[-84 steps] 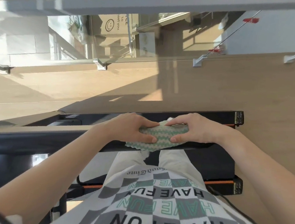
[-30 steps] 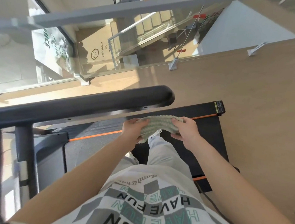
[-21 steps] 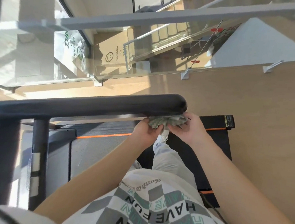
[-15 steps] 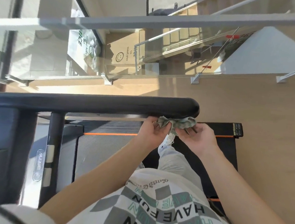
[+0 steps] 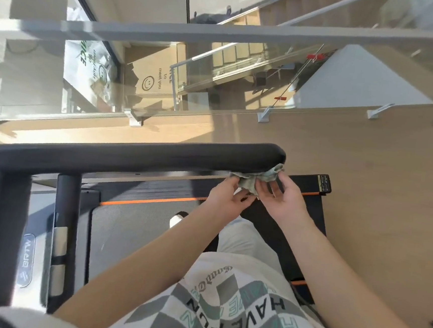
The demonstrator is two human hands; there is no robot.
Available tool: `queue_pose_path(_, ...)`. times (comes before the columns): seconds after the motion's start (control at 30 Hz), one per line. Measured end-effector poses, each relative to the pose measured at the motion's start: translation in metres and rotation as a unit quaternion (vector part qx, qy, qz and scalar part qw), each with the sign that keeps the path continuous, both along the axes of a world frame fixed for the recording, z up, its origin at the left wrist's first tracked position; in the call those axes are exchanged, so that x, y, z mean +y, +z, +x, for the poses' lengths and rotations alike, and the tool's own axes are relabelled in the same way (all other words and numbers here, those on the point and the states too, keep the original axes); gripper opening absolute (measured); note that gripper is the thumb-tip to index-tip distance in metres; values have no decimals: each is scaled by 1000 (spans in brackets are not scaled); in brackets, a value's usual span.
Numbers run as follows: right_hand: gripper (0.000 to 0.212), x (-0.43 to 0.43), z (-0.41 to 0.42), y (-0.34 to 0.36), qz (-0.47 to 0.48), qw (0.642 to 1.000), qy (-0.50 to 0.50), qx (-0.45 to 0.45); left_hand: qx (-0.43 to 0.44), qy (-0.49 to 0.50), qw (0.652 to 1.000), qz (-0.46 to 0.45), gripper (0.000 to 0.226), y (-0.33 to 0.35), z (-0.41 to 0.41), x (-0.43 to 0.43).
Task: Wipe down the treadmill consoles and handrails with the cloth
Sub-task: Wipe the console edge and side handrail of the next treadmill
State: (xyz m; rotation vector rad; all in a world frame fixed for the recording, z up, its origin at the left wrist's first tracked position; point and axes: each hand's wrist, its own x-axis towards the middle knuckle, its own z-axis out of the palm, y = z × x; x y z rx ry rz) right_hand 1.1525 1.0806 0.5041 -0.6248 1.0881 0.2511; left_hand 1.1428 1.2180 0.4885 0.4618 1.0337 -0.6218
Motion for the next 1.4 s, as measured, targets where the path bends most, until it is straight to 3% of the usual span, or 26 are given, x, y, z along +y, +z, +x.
queue_pose_path(0.23,33,9,-6,2,-42,998,48,-19,8,77,996,-43,36,3,-9,13)
queue_pose_path(0.43,32,44,-10,4,-33,996,76,-11,6,145,988,-58,31,4,-17,51)
queue_pose_path(0.6,27,79,-13,10,-2,994,106,-1,15,201,979,-45,15,12,-26,85)
queue_pose_path(0.83,19,134,-18,8,33,986,162,4,3,278,961,-5,18,16,-40,134)
queue_pose_path(0.97,16,173,-21,10,24,980,196,15,-11,330,944,31,24,21,-47,161)
queue_pose_path(1.1,27,214,-27,7,-7,969,246,16,-20,346,935,75,18,23,-54,186)
queue_pose_path(1.23,27,244,-32,5,-29,955,294,24,-32,352,926,135,30,18,-61,206)
queue_pose_path(1.4,32,266,-36,8,-22,934,356,10,-4,374,889,263,19,21,-57,214)
